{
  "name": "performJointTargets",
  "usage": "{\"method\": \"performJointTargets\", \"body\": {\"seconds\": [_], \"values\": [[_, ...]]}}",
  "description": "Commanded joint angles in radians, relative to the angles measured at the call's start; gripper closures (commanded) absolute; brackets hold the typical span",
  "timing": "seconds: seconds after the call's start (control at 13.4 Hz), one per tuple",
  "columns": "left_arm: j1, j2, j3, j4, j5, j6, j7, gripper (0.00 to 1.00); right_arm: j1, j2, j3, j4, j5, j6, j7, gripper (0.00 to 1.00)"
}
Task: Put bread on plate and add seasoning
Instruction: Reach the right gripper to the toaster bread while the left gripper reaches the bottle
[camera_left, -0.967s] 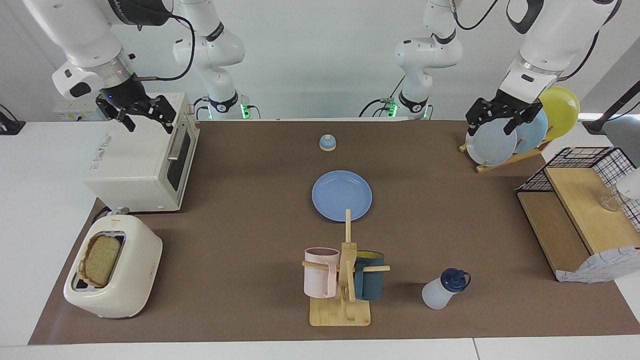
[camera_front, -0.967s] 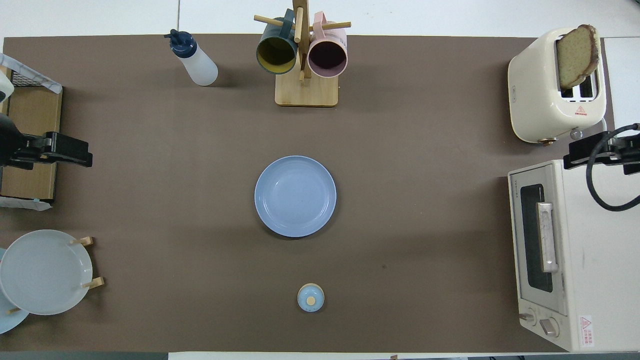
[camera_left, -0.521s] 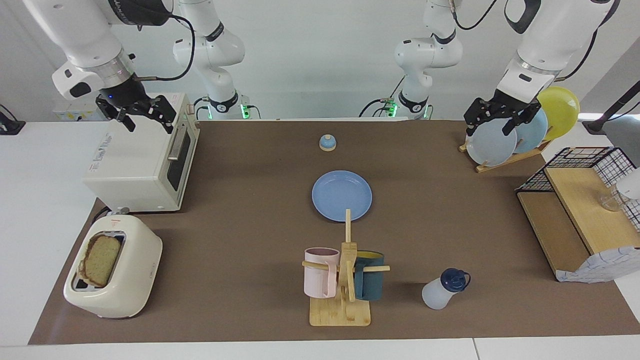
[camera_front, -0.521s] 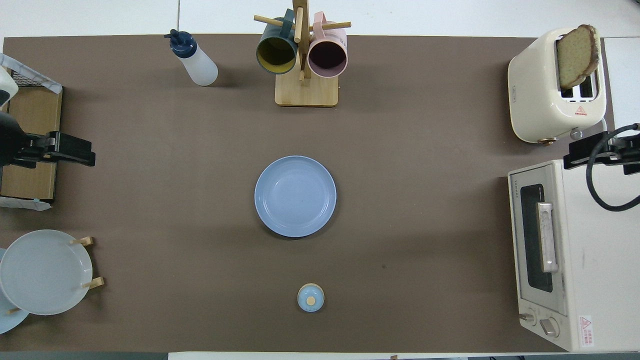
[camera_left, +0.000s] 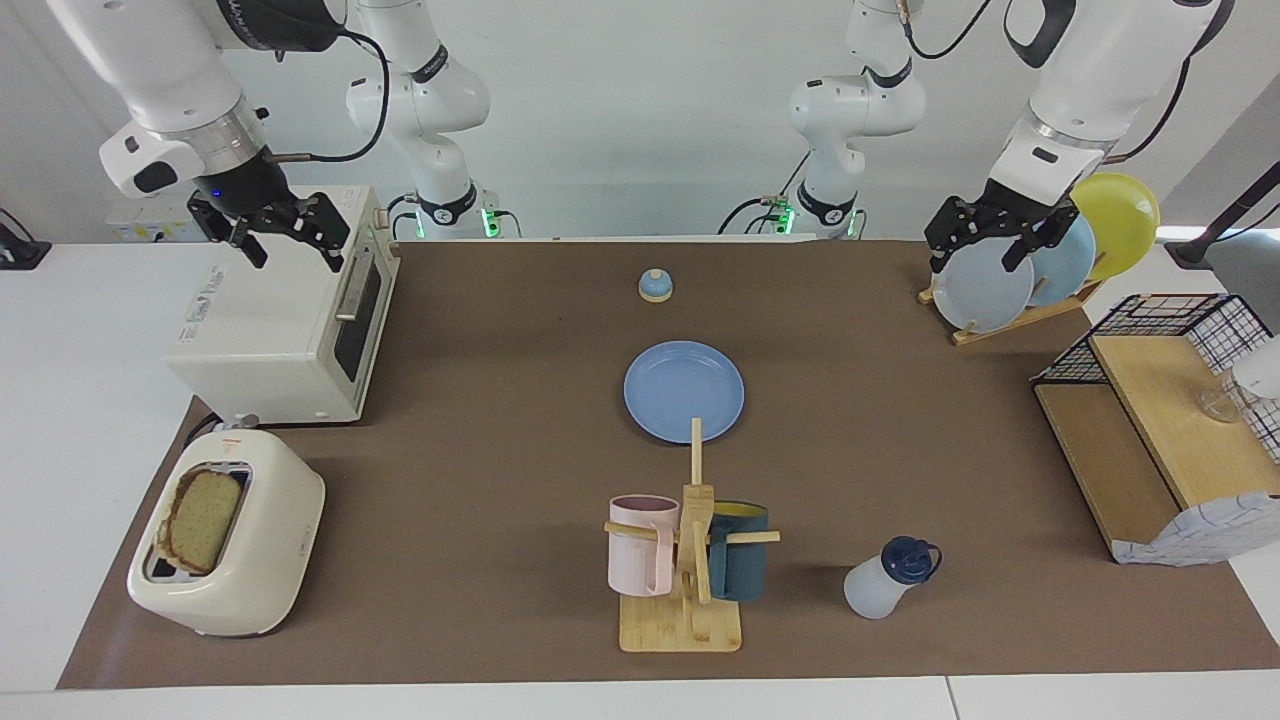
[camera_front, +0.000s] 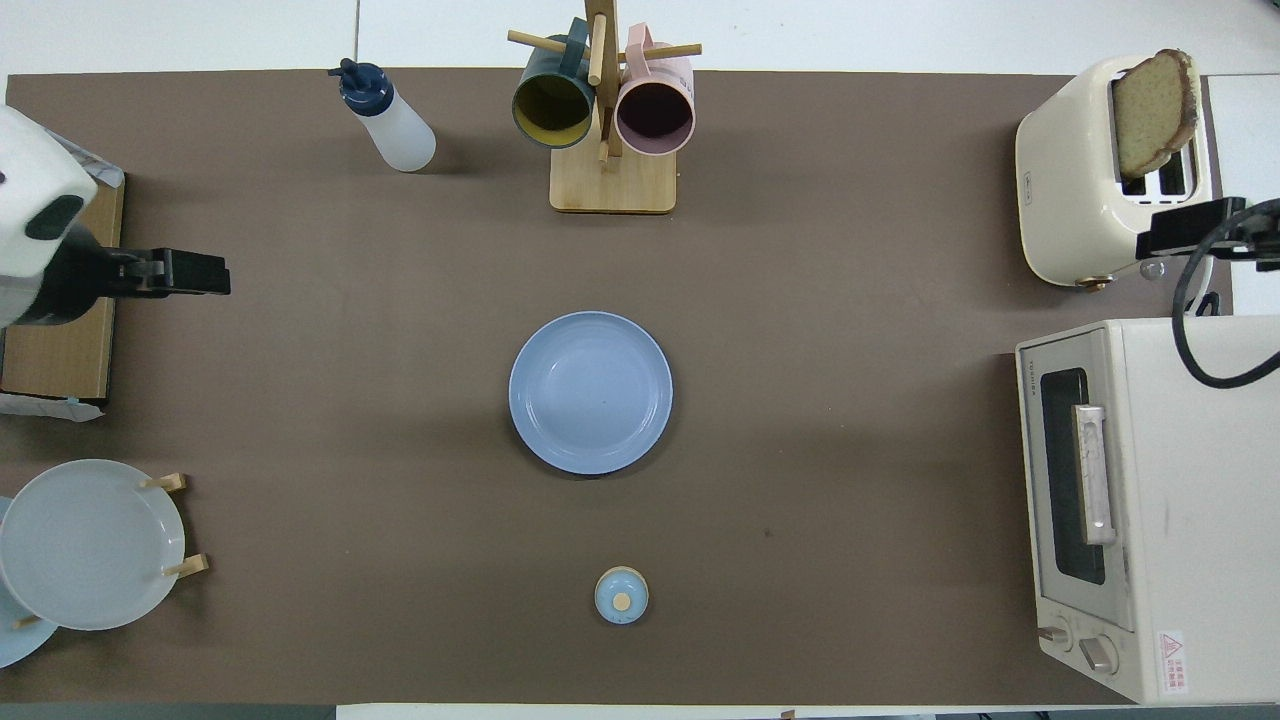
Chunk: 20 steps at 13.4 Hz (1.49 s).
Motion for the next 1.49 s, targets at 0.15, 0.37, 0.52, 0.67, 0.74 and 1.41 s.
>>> {"method": "performJointTargets", "body": {"seconds": [0.15,0.37,0.52,0.67,0.74,1.41], "values": [[-0.076,0.11,0.006,-0.253,0.017,0.59,-0.008,0.0,-0.061,0.073,0.004,-0.074,0.01,0.328,-0.115,0.0],[-0.098,0.302,0.007,-0.246,0.043,0.901,-0.006,0.0,-0.086,0.194,0.004,-0.064,0.006,0.487,-0.184,0.0],[-0.139,0.379,0.015,-0.238,0.031,1.0,-0.012,0.0,-0.121,0.242,0.004,-0.064,0.009,0.548,-0.241,0.0],[-0.211,0.466,0.084,-0.179,0.026,1.066,-0.024,0.0,-0.161,0.277,0.004,-0.064,0.009,0.583,-0.325,0.0],[-0.295,0.504,0.175,-0.128,0.025,1.068,-0.049,0.0,-0.175,0.291,0.004,-0.07,0.012,0.624,-0.368,0.0],[-0.549,0.766,0.488,0.222,0.02,0.959,-0.281,0.0,-0.162,0.367,0.009,-0.052,0.019,0.75,-0.269,0.49]]}}
